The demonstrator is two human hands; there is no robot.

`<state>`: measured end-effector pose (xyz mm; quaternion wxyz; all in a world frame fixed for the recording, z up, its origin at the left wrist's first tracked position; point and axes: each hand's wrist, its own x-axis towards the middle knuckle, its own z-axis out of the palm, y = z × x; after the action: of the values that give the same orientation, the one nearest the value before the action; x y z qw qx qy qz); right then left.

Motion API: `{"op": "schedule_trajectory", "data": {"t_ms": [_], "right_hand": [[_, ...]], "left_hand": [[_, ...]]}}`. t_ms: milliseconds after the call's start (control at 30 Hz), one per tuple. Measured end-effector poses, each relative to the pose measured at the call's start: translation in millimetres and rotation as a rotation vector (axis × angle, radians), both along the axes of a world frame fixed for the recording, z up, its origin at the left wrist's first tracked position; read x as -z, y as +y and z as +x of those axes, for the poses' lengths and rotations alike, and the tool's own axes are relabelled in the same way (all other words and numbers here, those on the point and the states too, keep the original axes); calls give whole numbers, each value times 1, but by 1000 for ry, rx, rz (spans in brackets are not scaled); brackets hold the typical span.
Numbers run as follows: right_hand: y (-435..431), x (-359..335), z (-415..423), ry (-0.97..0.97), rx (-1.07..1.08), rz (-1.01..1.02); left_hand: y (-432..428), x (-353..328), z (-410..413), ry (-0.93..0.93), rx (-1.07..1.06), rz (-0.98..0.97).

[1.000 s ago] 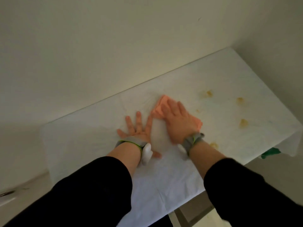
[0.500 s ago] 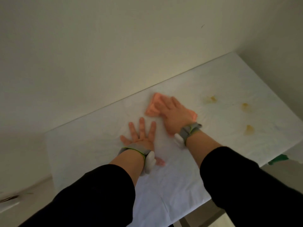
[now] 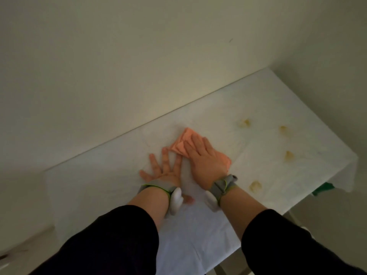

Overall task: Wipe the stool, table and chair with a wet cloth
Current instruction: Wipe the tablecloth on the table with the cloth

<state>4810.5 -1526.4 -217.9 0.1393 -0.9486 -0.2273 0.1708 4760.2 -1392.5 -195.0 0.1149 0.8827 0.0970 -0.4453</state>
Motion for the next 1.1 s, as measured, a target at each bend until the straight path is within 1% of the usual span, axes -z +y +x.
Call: {"op": "schedule_trajectory", "data": {"t_ms": [33, 67, 133, 200, 267, 333, 433, 500, 533, 567, 600, 667, 700, 767, 833, 933, 1000, 1033, 1100], "right_hand": [[-12, 1, 13, -10, 15, -42], [-27, 0, 28, -12, 83, -84], [-51, -6, 54, 40, 297, -136], [-54, -10, 61, 50, 446, -130], [-35, -12, 46, 18, 485, -111], [-15, -9, 13, 23, 451, -52], [1, -5, -52, 33, 278, 18], [-7, -3, -76, 30, 180, 13], [-18, -4, -76, 24, 147, -4], [-32, -4, -68, 7, 145, -39], [-48, -4, -57, -11, 186, -82], [-77, -10, -30, 8, 380, -135], [-86, -12, -20, 29, 487, -127], [-83, -13, -18, 55, 600, -107], [-59, -10, -39, 42, 562, -68], [-28, -7, -101, 8, 358, -18], [-31, -6, -128, 7, 253, -25], [-41, -6, -130, 7, 231, -35], [-73, -5, -117, -26, 290, -100]], "left_hand": [[1, 1, 0, -2, -9, -4], [2, 1, 1, -3, -11, -11], [3, 1, -1, -10, -12, -13], [4, 2, -2, -16, -7, -18], [5, 3, -2, -20, 3, -24], [4, 5, -1, -14, 5, -23], [-2, 7, -1, -68, -29, 24], [-4, 5, -2, -118, -50, 51], [-3, 6, -2, -111, -42, 46], [-2, 5, -2, -76, -24, 41], [0, 5, -1, -46, -5, 43], [2, 6, -1, -35, 7, 57], [3, 7, -1, -40, 6, 61], [1, 6, -1, -36, 12, 53], [3, 10, -1, -61, 14, 55], [2, 11, -4, -109, 21, 73], [3, 9, -4, -114, 17, 85], [3, 8, -4, -111, 21, 89], [2, 7, -3, -103, 30, 81]]}}
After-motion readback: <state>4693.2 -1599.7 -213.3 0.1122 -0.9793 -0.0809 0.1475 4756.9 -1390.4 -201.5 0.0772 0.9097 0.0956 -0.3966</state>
